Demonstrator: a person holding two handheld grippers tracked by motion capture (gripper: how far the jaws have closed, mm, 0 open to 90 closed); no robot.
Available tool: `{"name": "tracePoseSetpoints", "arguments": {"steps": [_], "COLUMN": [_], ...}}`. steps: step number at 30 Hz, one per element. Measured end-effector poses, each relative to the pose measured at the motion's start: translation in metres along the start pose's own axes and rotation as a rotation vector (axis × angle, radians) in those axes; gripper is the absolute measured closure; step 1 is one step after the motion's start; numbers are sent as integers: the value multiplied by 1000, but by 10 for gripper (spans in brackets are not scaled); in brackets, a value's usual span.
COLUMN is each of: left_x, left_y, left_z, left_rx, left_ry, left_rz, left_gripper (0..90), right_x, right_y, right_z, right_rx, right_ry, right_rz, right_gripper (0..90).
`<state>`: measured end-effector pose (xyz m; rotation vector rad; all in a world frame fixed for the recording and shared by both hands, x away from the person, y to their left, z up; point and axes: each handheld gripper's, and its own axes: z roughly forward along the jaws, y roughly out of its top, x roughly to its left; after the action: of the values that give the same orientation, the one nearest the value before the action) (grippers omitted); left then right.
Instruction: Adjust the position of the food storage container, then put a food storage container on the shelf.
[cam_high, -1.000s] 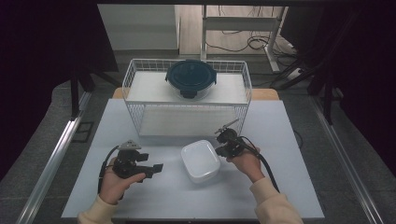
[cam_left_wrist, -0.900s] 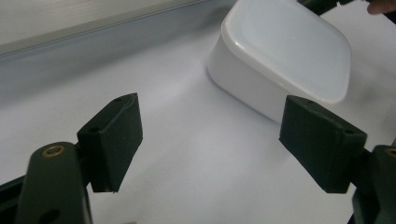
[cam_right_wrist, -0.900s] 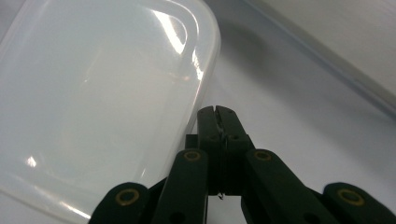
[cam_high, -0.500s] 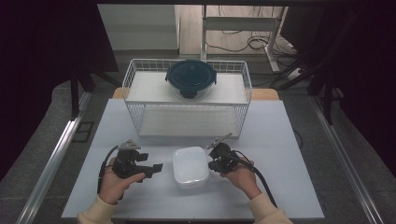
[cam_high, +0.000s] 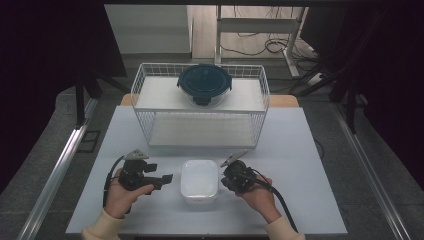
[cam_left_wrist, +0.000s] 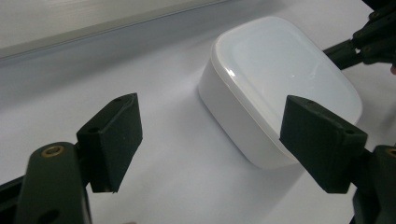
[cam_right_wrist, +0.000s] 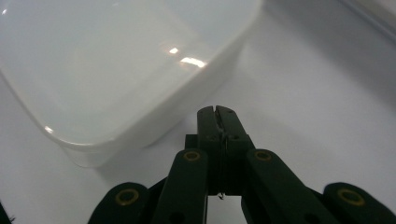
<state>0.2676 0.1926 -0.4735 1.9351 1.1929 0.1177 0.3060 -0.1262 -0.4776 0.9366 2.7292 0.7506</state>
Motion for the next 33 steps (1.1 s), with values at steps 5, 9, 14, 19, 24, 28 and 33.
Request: {"name": "tracePoseSetpoints", "arguments": {"steps": [5, 9, 14, 19, 24, 28, 33], "left_x": [1, 0, 3, 5, 5, 5, 6], "left_y": [1, 1, 2, 3, 2, 1, 2], "left_z": [-2, -4, -9, -13, -14, -12, -12], "left_rx": [-12, -20, -48, -64, -55, -48, -54], "left_ry": [-13, -14, -36, -34, -38, -36, -39], "left_rz": [-16, -15, -33, -49, -62, -68, -75], "left_gripper": [203, 201, 217, 209, 208, 210, 205], "right_x": [-12, -15, -13, -13, -15, -16, -16], "right_y": [-9, -17, -21, -26, -33, -33, -33], "right_z": [-19, -32, -42, -49, -50, -49, -47], "right_rx": [-73, -160, -240, -279, -309, -320, -327], "right_ry": [4, 40, -5, 17, 88, 73, 68], "right_rz": [76, 129, 173, 215, 261, 268, 277], "right_gripper": [891, 860, 383, 241, 238, 225, 217]}}
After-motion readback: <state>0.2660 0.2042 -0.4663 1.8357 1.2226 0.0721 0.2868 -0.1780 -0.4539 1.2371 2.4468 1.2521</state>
